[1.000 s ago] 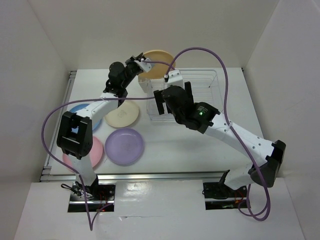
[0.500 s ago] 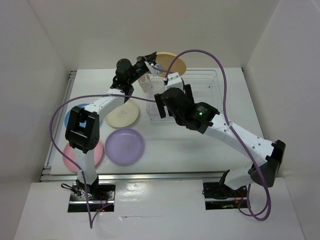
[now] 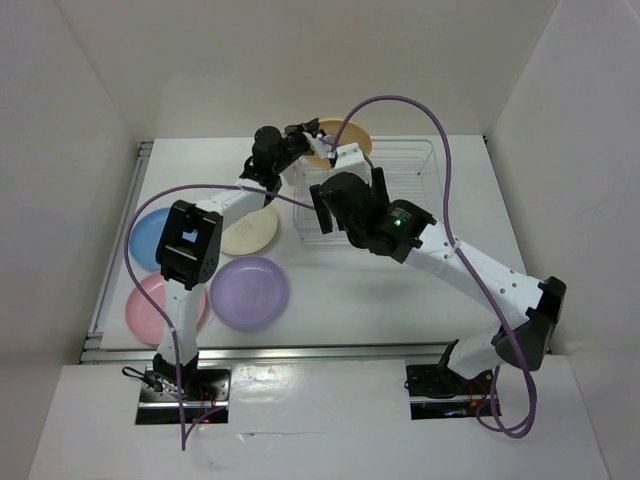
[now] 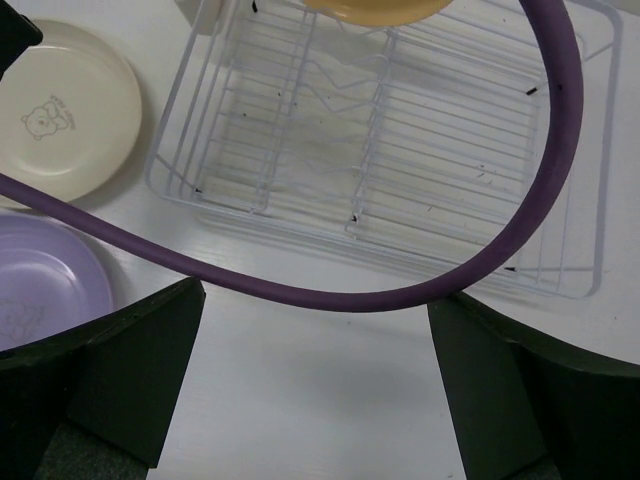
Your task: Load the plates into the dish rack
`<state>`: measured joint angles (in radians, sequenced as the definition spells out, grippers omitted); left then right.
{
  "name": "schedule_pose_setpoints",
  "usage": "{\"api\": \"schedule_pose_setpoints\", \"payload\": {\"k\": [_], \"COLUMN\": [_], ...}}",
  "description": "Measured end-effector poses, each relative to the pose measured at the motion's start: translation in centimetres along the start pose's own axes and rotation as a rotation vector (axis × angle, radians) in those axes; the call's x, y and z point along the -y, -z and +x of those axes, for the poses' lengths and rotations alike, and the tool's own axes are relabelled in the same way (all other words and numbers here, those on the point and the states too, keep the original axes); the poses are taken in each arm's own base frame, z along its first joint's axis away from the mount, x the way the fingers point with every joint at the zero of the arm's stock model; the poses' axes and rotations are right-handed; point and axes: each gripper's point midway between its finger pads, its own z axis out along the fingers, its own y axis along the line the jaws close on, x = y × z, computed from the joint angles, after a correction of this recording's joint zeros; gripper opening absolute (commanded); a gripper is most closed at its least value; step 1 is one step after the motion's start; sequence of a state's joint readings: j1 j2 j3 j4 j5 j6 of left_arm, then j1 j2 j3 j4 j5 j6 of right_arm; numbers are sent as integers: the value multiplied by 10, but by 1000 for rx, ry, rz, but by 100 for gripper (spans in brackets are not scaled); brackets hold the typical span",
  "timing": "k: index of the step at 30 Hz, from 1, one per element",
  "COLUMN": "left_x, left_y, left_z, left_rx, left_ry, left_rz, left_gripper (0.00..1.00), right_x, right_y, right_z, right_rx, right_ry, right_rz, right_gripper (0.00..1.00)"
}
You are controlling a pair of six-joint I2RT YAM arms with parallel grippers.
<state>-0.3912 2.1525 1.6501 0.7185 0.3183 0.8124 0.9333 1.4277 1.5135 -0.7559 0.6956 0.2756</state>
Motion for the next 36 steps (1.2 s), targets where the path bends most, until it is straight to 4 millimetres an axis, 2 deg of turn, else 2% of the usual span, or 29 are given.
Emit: {"api": "schedule_pose_setpoints", "payload": {"k": [4,9,22,28,36], "left_x": [4,-1,-17,-18,-19], "left_y": [-4,-12,-17,-22,-25], "left_z": [11,11,-4,-9,-5], "left_rx": [-16,-5,25,30,30], "left_ry": [8,4,-16,-30,-76], "left_rz": [0,-11,-71,-82,-77], "left_gripper": [0,0,0,0,0], "right_x": [-3,-7,-2,2,2], "right_y": [-12,-23,-20,-15,-15], "right_z": [4,14,9,9,9], "right_rx": [-20,-52,-26,-17,-19], "right_ry": [20,55,44,34,34], "right_rz": [31,47,52,49,50], "right_gripper": [100,100,100,100,100]}}
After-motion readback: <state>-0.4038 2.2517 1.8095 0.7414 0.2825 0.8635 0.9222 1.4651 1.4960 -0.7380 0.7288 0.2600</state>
